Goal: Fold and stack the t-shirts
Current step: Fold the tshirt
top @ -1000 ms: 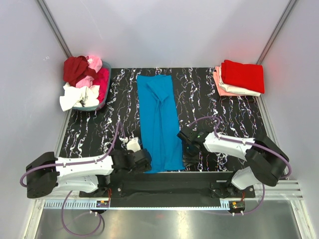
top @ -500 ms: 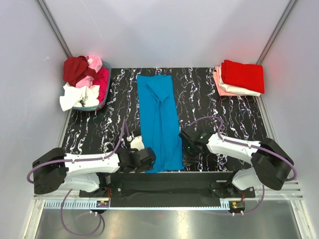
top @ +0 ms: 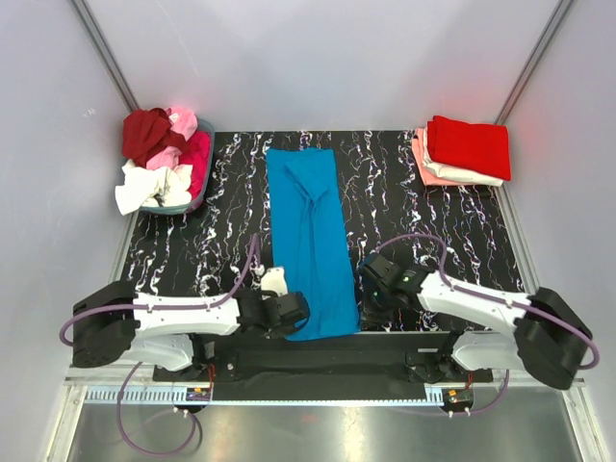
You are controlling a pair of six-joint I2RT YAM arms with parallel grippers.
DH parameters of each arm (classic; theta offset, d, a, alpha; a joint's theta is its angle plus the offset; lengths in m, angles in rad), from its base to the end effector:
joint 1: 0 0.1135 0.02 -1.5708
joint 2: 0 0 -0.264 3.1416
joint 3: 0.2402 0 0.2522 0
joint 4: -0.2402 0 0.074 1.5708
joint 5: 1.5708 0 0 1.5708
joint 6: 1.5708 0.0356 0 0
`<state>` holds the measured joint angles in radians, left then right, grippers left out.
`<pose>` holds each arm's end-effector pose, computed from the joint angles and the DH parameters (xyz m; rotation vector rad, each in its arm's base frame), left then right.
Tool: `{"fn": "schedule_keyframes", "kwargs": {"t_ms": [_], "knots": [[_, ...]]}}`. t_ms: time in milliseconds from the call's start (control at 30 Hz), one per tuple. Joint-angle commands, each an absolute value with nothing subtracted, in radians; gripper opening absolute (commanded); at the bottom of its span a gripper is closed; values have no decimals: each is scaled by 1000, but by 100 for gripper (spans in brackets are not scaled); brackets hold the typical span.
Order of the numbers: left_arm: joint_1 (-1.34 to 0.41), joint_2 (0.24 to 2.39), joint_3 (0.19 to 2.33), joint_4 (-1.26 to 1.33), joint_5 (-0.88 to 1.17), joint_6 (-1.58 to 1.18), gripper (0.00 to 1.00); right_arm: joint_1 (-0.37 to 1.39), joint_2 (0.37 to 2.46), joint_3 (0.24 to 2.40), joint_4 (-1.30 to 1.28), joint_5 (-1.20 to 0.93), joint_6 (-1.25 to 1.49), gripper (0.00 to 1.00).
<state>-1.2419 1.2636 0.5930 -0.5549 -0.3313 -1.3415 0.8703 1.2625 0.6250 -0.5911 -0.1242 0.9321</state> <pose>0.0774 -0.1910 0.1586 -0.2139 2.7047 -0.3297 0.1314 0.1627 0.1645 0.0601 2.9810 0.5190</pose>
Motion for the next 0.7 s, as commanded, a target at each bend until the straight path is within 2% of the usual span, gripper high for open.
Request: {"fn": "schedule_keyframes", "kwargs": {"t_ms": [0, 133, 300, 533, 667], "knots": [[-1324, 1279, 710, -694, -406, -1383, 0, 917, 1149, 611, -632, -130, 991, 0], [-1425, 1327, 784, -768, -439, -1425, 0, 1001, 1103, 600, -647, -121, 1058, 0], [-1422, 1302, 840, -802, -439, -1365, 0, 1015, 1101, 661, -702, -65, 1059, 0], [-1263, 1255, 887, -808, -391, -1201, 0, 990, 1238, 962, -891, 156, 925, 0], [-1134, 1236, 905, -756, -325, -1060, 0, 895, 1308, 1083, -881, 129, 833, 0]]}}
